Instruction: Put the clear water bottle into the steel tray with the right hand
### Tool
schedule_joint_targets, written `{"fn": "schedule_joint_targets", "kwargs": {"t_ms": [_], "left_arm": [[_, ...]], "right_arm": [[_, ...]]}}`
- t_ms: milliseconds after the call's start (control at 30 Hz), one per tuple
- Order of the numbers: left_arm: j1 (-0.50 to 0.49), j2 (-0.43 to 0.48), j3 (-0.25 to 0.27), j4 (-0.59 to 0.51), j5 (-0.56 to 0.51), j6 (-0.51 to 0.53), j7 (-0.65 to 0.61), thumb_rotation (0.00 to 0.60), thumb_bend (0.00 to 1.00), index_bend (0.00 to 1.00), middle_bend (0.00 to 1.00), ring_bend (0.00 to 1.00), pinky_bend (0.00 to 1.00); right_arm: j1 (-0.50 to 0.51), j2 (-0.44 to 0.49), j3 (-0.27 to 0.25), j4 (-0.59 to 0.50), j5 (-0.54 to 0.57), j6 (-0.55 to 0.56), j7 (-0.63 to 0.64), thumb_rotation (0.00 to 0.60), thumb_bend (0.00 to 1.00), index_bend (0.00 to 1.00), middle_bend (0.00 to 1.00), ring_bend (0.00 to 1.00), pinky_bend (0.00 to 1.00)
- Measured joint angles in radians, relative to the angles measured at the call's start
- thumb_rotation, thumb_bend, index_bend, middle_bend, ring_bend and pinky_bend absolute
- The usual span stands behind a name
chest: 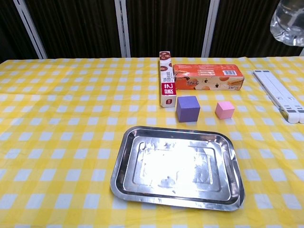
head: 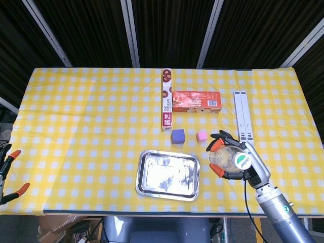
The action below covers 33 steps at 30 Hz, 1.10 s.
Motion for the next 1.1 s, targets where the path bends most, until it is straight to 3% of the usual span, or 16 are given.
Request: {"fn": "schedule_joint_targets", "kwargs": {"t_ms": [233, 467, 633, 933, 1100], "left_arm": [[-0.003, -0.002, -0.001, -0.001, -0.005, -0.008, 0.007, 0.600, 0.22, 0.13, 0.00, 0.00, 0.00], [-0.003, -0.005, -0.001, -0.002, -0.004, -0.009, 0.015, 0.600, 0.22, 0.13, 0.00, 0.00, 0.00], [-0.005, -0.007, -0.001, -0.002, -0.004, -0.012, 0.023, 0.600, 0.22, 0.13, 0.00, 0.00, 0.00], [-0.007, -0.011, -0.004, -0.001, -0.011, -0.017, 0.033, 0.600, 0.22, 0.13, 0.00, 0.00, 0.00], [-0.008, -0.014, -0.002, -0.002, -0.008, -0.018, 0.042, 0.600, 0.22, 0.13, 0.00, 0.00, 0.00]], "right_arm": [[0.018, -0.086, -0.068, 0.049, 0.067, -0.055, -0.043, 0.600, 0.58, 0.73, 0.52, 0.20, 0.00], [0.028, -0.295, -0.170, 0.241, 0.061, -0.125, -0.008, 0.600, 0.58, 0.73, 0.52, 0.20, 0.00], [0.032, -0.408, -0.210, 0.325, 0.020, -0.138, 0.016, 0.600, 0.58, 0.73, 0.52, 0.20, 0.00], [0.016, -0.450, -0.226, 0.328, -0.007, -0.076, -0.001, 0.600, 0.58, 0.73, 0.52, 0.21, 0.00], [-0.002, -0.434, -0.227, 0.369, 0.002, -0.057, 0.058, 0.600, 0.58, 0.73, 0.52, 0.21, 0.00]]}}
